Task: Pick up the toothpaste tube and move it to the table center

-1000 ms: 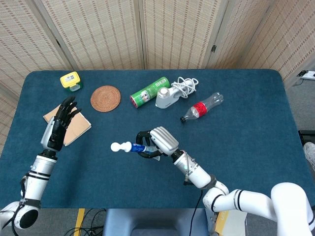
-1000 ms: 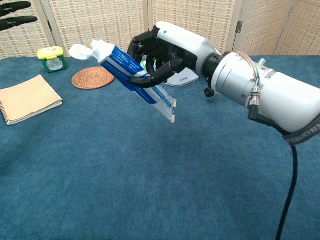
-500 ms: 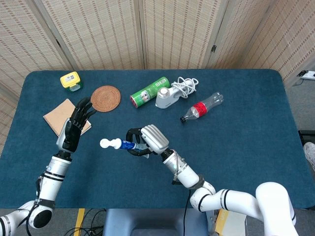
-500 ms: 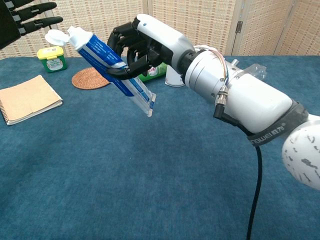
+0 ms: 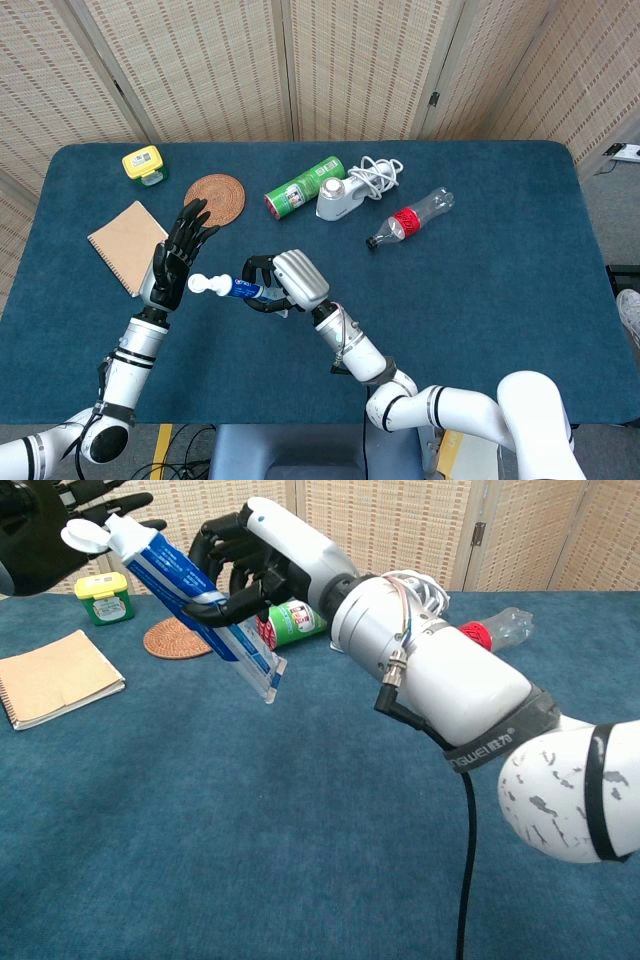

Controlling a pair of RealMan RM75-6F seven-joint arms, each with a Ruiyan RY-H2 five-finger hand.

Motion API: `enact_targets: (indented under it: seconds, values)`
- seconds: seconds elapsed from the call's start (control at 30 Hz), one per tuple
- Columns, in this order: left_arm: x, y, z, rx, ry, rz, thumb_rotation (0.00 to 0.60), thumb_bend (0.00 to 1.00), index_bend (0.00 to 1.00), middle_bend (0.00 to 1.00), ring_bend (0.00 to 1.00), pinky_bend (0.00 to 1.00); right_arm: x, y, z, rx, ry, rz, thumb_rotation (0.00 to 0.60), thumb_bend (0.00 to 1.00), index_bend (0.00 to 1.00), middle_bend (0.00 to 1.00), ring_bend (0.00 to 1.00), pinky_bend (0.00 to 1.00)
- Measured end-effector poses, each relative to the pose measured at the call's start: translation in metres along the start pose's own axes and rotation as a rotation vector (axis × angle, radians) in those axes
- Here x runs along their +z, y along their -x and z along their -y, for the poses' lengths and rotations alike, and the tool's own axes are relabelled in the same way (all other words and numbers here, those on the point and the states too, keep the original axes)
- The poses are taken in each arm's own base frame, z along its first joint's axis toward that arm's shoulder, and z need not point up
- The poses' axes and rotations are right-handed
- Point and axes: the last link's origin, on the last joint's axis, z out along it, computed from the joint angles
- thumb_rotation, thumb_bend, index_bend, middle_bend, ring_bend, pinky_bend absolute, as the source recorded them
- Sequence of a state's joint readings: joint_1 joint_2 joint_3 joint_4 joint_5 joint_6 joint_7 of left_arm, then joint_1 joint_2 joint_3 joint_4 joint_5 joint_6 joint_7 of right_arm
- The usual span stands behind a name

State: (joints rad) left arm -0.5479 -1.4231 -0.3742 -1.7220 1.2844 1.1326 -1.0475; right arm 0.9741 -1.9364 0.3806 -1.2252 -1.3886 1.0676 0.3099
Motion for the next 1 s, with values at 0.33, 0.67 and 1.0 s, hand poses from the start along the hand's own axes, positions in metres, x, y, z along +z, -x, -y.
enact_targets:
  seconds: [0.33, 0.67, 1.0]
  values:
    - [0.003, 0.013, 0.001, 0.045, 0.039, -0.007, 0.053, 0.00, 0.00, 0.00, 0.00, 0.14, 0.006, 0.010, 0.005, 0.001, 0.025, 0.009, 0.600, 0.58, 0.74, 0.66, 0.63, 0.70]
    - [0.006, 0.014, 0.003, 0.178, 0.081, -0.026, 0.011, 0.00, 0.00, 0.00, 0.00, 0.14, 0.007, 0.016, 0.007, -0.007, 0.059, 0.038, 0.600, 0.57, 0.74, 0.66, 0.63, 0.70]
    - [0.004, 0.013, 0.009, 0.281, 0.129, 0.020, 0.002, 0.00, 0.00, 0.00, 0.00, 0.14, 0.006, 0.017, 0.005, -0.016, 0.098, 0.099, 0.600, 0.56, 0.74, 0.66, 0.64, 0.70]
